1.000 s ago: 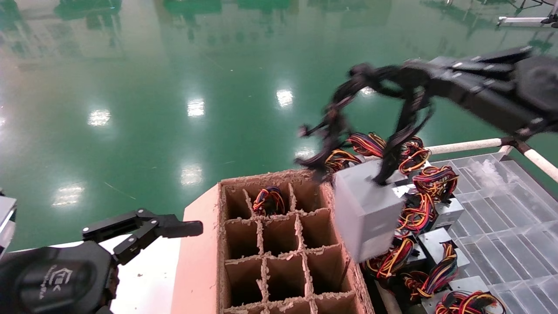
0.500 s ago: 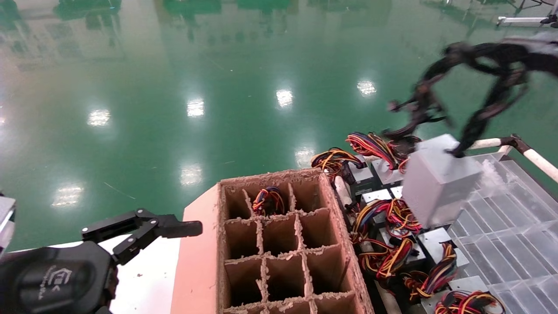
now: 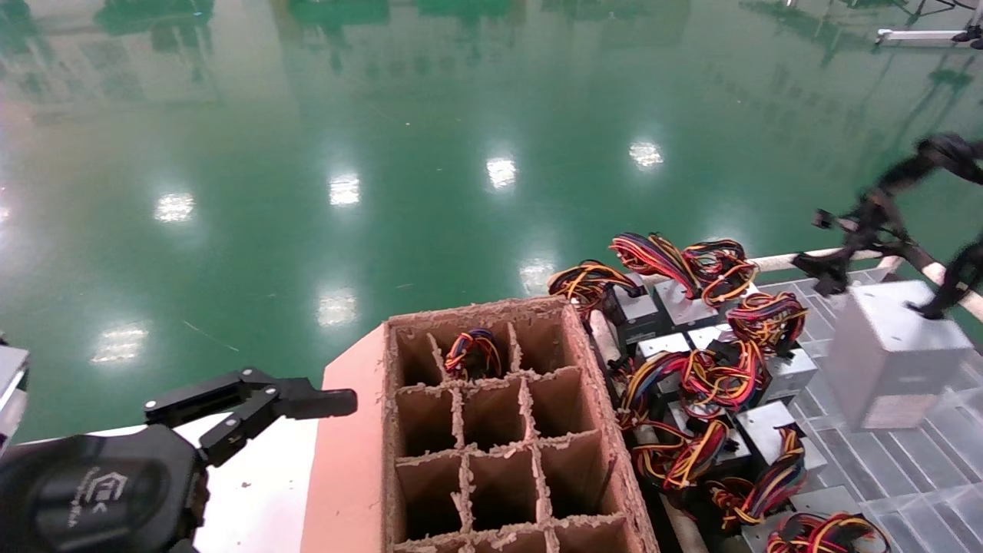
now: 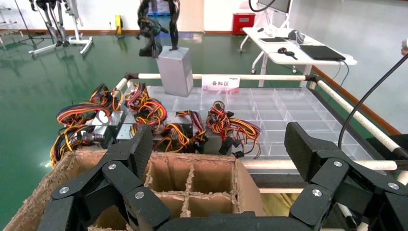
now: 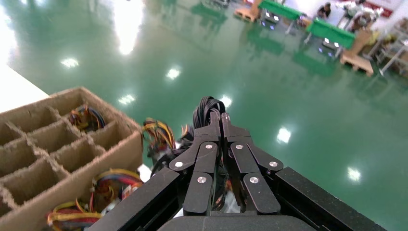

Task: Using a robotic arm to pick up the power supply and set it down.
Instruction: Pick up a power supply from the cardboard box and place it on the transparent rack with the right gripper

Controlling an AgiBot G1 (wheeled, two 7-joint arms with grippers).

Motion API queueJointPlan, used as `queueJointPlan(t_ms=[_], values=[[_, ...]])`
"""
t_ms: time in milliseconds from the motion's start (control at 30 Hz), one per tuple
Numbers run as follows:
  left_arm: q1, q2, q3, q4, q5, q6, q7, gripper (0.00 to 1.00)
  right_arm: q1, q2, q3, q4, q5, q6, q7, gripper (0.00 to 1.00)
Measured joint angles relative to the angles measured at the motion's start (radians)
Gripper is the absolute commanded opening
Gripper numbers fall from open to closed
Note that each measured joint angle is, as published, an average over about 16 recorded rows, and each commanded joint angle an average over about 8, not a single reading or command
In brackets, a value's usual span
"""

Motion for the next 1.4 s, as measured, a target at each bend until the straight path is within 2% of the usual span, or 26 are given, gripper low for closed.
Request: queueJointPlan(t_ms=[233, 500, 1033, 1400], values=[[0.0, 0.0, 0.0, 0.0, 0.0, 0.0, 0.0, 1.0, -0.045, 0.002, -0.02, -0.064, -0.011, 0.006, -0.026, 0.0], [0.0, 0.0, 0.001, 0.0, -0.001, 0.0, 0.0, 1.0, -0.13, -0.034, -0.029, -0.13, 0.001, 0.011, -0.054, 0.0], [0.0, -0.001, 0.002, 0.0, -0.001, -0.001, 0.001, 1.0, -0.279, -0.123, 0.006, -0.209, 0.087, 0.015, -0.08, 0.0], [-0.001, -0.001, 0.002, 0.0, -0.002, -0.001, 0.001, 1.0, -0.381, -0.118, 0.043, -0.243, 0.153, 0.007, -0.076, 0.0]])
